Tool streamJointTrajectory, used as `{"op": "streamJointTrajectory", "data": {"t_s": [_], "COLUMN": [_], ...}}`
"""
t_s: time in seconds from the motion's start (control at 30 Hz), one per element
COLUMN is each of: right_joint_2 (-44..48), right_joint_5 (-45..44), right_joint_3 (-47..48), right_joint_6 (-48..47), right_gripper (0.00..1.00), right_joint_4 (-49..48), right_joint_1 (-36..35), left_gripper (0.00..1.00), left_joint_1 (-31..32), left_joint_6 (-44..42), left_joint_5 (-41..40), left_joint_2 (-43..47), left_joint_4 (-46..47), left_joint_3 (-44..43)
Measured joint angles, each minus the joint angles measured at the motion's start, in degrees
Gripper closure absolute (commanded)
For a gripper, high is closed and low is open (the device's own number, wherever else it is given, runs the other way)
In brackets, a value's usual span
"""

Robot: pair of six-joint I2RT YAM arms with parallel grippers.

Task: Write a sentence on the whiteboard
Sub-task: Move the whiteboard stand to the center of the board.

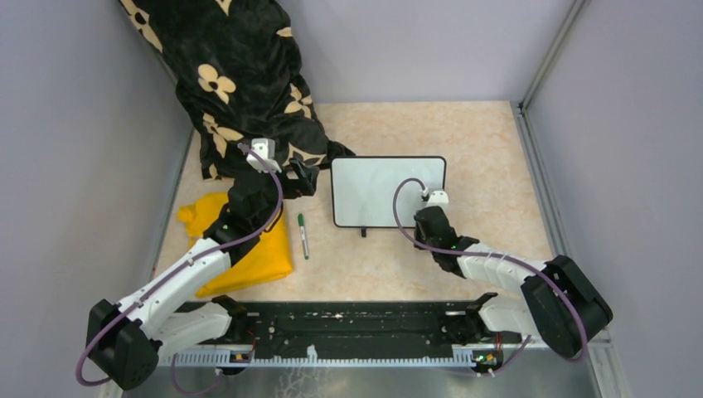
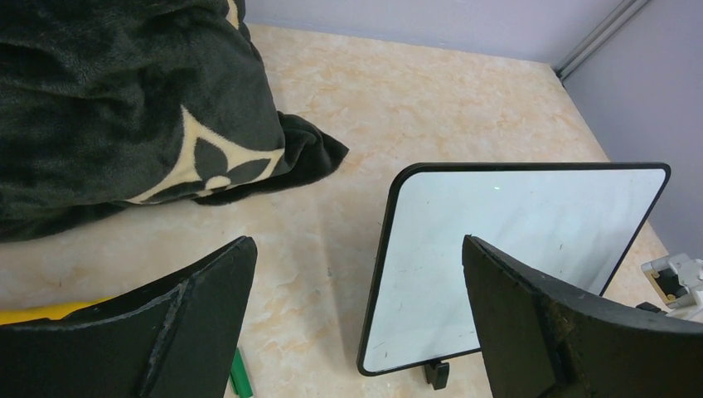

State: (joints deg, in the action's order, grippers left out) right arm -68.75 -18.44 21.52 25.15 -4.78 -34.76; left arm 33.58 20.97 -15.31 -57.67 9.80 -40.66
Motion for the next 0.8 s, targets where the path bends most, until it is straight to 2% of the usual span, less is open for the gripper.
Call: {"op": "streamJointTrajectory", "data": {"t_s": [0.47,0.53,0.6,0.7,0.8], "right_joint_2": [0.17,0.24,0.33,0.44,1.22], "right_joint_5": [0.09,0.15,0.22,0.46,1.38], "right_joint_3": [0.02,0.02,0.02,0.02,0.02], "right_joint_6": [0.46,0.57,0.68,1.49,2.69], "right_gripper": [0.87,0.84,0.77,0.58,0.44], "right_joint_4": [0.2,0.35,0.5,0.76,2.03], "right_joint_1": [-3.28,-3.39,-3.39,-3.39,-3.74], "left_gripper": [0.01,0.01,0.01,0.01,0.01], "left_joint_1": [0.0,0.0,0.0,0.0,0.0], "left_joint_6": [0.0,0.0,0.0,-0.02,-0.02], "left_joint_5": [-0.02,-0.02,-0.04,-0.04,-0.11], "left_joint_2": [-1.22,-1.33,-1.46,-1.7,-1.9], "left_joint_4": [-0.02,-0.02,-0.04,-0.07,-0.35], "left_joint_3": [0.0,0.0,0.0,0.0,0.0]}}
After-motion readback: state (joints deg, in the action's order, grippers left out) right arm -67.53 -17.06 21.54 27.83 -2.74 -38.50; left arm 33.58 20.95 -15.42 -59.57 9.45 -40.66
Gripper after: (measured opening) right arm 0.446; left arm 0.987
